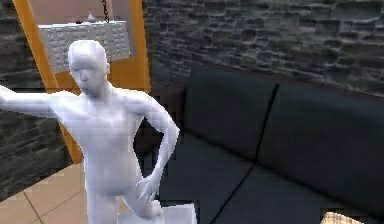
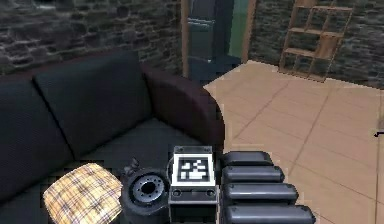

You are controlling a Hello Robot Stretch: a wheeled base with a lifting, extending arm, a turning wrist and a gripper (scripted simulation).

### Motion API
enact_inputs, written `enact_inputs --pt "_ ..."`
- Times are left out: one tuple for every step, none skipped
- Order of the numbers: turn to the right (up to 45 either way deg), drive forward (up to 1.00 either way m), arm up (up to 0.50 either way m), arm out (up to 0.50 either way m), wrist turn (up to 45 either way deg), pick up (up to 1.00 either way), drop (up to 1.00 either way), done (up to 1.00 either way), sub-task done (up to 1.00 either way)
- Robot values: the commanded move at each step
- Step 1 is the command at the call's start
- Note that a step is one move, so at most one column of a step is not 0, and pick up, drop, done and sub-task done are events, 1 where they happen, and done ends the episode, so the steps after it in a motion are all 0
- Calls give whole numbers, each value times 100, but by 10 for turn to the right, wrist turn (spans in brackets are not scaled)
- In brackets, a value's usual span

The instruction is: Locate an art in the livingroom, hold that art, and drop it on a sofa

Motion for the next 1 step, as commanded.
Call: enact_inputs --pt "390 0 0 0 0 0 0 0 0"
